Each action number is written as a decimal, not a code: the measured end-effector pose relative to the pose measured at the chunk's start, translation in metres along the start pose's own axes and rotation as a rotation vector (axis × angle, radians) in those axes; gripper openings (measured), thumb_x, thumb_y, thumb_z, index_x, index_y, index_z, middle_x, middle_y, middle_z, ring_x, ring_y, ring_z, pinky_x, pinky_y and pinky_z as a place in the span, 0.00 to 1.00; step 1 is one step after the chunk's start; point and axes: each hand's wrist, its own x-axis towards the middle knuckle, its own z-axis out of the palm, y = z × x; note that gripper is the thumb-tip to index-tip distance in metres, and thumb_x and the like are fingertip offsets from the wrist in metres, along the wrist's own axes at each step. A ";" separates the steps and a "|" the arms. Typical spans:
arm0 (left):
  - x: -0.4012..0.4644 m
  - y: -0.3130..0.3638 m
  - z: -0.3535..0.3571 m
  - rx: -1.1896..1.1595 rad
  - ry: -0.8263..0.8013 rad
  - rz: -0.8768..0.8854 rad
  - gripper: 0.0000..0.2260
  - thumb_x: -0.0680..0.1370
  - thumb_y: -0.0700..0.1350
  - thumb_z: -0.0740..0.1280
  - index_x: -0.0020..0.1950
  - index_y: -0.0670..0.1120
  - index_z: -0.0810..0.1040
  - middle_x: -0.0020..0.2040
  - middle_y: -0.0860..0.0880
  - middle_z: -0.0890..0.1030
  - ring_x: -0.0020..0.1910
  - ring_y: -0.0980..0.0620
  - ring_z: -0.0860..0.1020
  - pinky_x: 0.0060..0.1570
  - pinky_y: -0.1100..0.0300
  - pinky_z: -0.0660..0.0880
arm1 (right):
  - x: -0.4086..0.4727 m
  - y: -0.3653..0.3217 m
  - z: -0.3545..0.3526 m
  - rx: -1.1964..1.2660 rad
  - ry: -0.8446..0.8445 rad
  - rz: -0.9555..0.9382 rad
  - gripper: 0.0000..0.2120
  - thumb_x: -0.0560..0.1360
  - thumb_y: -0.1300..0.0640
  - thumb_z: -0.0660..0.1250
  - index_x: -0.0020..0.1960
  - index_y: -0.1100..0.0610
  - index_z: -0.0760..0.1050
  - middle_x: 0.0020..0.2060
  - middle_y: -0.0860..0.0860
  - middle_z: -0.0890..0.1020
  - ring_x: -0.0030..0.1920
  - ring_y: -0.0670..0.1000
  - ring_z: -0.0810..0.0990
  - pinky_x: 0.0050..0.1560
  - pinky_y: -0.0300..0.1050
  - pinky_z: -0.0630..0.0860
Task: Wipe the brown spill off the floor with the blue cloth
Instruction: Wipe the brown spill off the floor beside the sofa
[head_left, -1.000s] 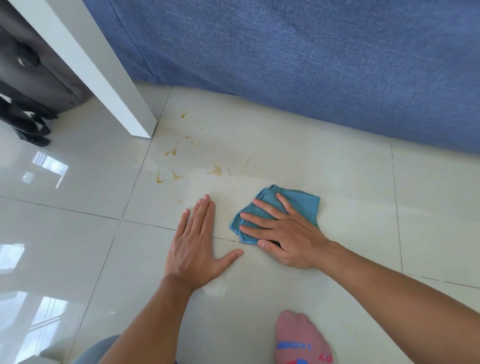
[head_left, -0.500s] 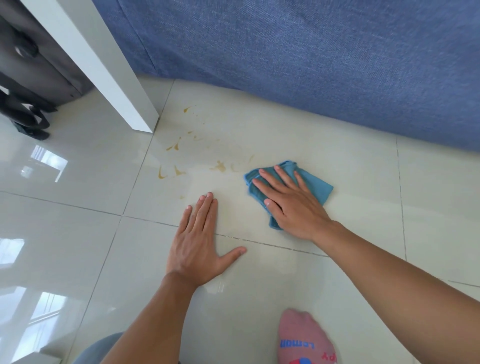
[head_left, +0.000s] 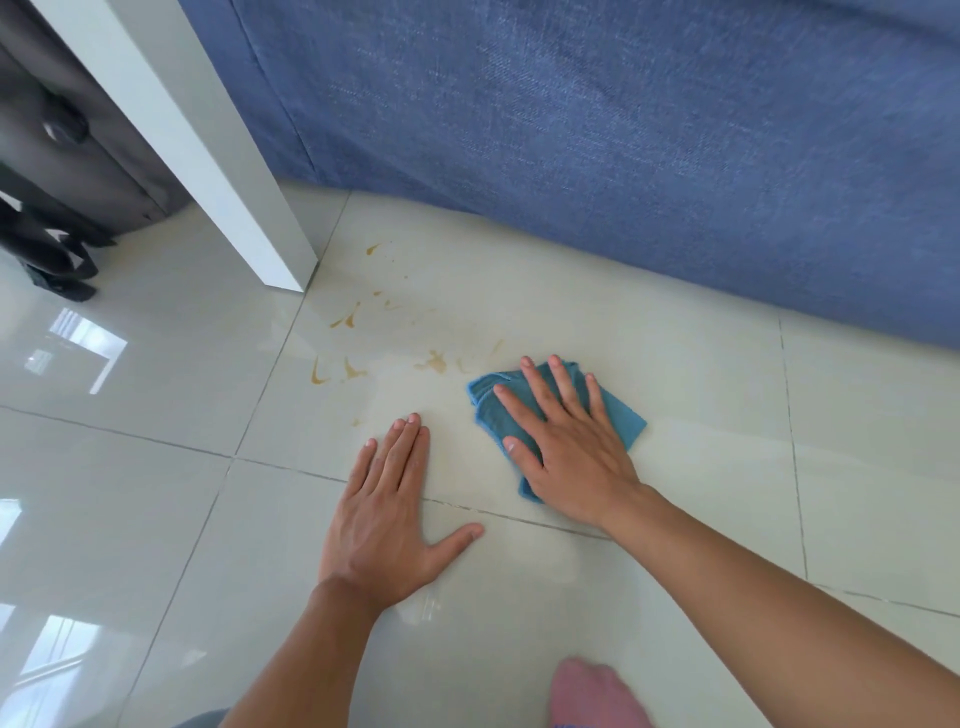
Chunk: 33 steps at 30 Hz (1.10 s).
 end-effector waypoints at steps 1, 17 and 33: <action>0.000 0.000 0.000 -0.002 0.000 0.001 0.51 0.72 0.77 0.58 0.82 0.41 0.55 0.83 0.46 0.55 0.82 0.52 0.50 0.80 0.50 0.49 | -0.003 0.001 0.000 0.005 0.009 0.024 0.30 0.82 0.38 0.45 0.82 0.42 0.45 0.82 0.47 0.40 0.80 0.55 0.32 0.79 0.60 0.36; 0.001 -0.003 0.002 -0.040 -0.009 0.013 0.50 0.73 0.76 0.57 0.82 0.41 0.55 0.83 0.46 0.54 0.82 0.52 0.49 0.79 0.48 0.51 | 0.084 0.016 -0.020 0.070 -0.041 -0.083 0.32 0.82 0.39 0.52 0.82 0.41 0.45 0.83 0.46 0.43 0.81 0.55 0.34 0.79 0.55 0.36; 0.000 -0.002 0.002 -0.037 0.000 0.016 0.48 0.74 0.74 0.59 0.82 0.41 0.56 0.83 0.47 0.55 0.82 0.51 0.50 0.79 0.47 0.52 | 0.091 0.024 -0.018 0.118 0.032 -0.106 0.30 0.79 0.39 0.54 0.80 0.37 0.52 0.82 0.41 0.48 0.82 0.50 0.38 0.80 0.58 0.40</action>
